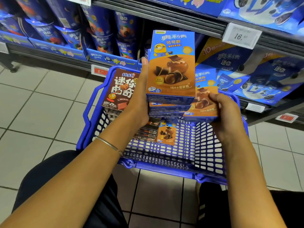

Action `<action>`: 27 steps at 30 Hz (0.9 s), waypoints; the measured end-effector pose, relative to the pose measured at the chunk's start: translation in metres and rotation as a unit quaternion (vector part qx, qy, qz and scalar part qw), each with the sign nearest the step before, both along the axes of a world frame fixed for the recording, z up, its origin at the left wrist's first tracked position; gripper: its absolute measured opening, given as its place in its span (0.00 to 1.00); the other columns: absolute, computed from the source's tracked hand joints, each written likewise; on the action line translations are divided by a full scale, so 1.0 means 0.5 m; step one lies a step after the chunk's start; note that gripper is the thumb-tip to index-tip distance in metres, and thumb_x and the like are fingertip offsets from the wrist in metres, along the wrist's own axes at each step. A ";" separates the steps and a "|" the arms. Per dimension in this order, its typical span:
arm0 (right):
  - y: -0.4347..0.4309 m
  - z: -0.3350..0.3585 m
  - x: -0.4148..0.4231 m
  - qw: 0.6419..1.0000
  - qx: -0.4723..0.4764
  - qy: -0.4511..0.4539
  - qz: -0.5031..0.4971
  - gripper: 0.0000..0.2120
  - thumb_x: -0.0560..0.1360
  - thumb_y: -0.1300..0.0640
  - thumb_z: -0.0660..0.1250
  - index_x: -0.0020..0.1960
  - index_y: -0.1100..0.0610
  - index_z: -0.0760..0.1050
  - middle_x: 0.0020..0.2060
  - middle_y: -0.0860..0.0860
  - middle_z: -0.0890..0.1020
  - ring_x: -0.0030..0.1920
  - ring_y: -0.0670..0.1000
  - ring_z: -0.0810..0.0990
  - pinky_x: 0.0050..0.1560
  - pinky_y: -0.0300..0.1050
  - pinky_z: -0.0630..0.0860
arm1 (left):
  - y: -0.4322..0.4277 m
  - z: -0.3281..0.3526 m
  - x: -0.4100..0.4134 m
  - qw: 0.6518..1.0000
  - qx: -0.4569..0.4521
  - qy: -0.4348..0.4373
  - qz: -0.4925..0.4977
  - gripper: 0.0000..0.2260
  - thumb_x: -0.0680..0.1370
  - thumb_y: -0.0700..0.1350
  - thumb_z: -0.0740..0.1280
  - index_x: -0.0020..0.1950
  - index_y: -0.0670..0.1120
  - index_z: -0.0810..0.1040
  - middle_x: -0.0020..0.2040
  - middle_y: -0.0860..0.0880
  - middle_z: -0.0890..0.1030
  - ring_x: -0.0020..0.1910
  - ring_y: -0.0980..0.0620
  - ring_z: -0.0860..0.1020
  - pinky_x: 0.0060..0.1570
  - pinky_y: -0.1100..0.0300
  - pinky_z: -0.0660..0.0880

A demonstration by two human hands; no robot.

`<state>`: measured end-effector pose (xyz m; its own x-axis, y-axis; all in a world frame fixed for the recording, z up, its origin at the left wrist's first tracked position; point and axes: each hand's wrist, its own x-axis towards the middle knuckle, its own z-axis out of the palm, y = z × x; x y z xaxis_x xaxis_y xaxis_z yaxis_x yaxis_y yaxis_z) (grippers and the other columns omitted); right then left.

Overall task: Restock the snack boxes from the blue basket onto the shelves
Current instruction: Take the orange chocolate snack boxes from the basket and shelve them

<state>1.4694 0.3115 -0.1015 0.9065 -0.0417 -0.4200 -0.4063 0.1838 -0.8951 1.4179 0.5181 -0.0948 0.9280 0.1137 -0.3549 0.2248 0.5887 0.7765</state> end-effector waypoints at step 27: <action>0.137 0.154 -0.051 0.986 0.056 -0.112 0.108 0.13 0.80 0.60 0.64 0.63 0.62 0.73 0.43 0.54 0.86 0.43 0.52 0.86 0.43 0.46 0.81 | 0.002 0.000 0.005 0.989 0.140 0.013 0.035 0.29 0.87 0.63 0.52 0.39 0.62 0.90 0.48 0.52 0.90 0.52 0.48 0.88 0.65 0.41 0.80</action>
